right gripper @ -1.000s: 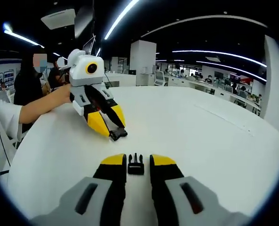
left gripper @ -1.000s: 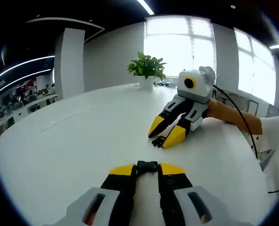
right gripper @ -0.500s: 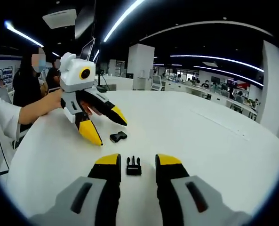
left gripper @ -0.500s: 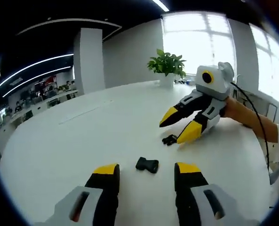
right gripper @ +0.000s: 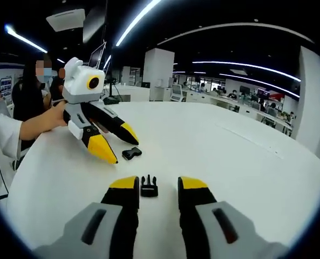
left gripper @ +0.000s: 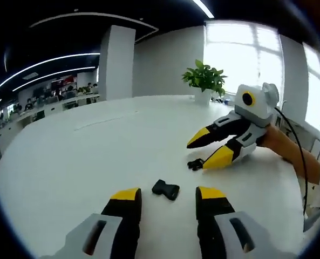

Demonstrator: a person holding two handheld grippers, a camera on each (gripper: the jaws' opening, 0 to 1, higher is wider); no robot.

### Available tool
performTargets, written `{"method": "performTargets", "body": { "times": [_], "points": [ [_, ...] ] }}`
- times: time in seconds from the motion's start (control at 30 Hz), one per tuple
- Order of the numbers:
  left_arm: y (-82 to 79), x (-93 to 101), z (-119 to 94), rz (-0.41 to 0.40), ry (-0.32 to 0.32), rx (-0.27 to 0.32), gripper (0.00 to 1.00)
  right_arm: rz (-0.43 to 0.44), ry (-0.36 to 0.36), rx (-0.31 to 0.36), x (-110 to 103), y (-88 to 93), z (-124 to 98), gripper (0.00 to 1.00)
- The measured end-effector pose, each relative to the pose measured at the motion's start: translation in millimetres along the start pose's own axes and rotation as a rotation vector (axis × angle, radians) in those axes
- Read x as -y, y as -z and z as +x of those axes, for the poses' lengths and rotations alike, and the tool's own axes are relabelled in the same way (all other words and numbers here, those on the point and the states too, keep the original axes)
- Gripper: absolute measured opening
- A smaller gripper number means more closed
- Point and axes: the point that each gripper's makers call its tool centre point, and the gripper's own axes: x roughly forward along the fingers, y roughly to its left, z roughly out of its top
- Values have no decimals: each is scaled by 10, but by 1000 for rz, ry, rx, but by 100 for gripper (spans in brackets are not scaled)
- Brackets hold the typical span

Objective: Snap the two parts of the plastic buckle together until the buckle closes and remains connected.

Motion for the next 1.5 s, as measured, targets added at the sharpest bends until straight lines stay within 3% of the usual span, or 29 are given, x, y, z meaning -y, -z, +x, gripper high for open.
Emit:
{"method": "performTargets", "body": {
  "times": [0.33, 0.53, 0.97, 1.13, 1.23, 1.27, 1.33, 1.5],
  "points": [
    [-1, -42, 39, 51, -69, 9, 33, -1, 4, -10, -16, 32, -6, 27],
    [21, -120, 63, 43, -85, 14, 19, -3, 9, -18, -4, 53, -8, 27],
    [-15, -132, 64, 80, -40, 27, 18, -8, 17, -21, 27, 58, -15, 27],
    [-87, -158, 30, 108, 10, 50, 18, -9, 19, -22, 31, 58, -20, 27],
    [-111, -83, 30, 246, 101, 68, 18, -11, 20, -22, 34, 55, -22, 27],
    [-78, -71, 19, 204, 107, 60, 18, -11, 20, -22, 34, 55, -22, 27],
    [-73, -1, 33, 234, 184, 70, 18, -11, 20, -22, 36, 54, -23, 27],
    [-120, -10, 53, 211, 242, 80, 18, -7, 22, -18, 52, 46, -29, 27]
  ]
}}
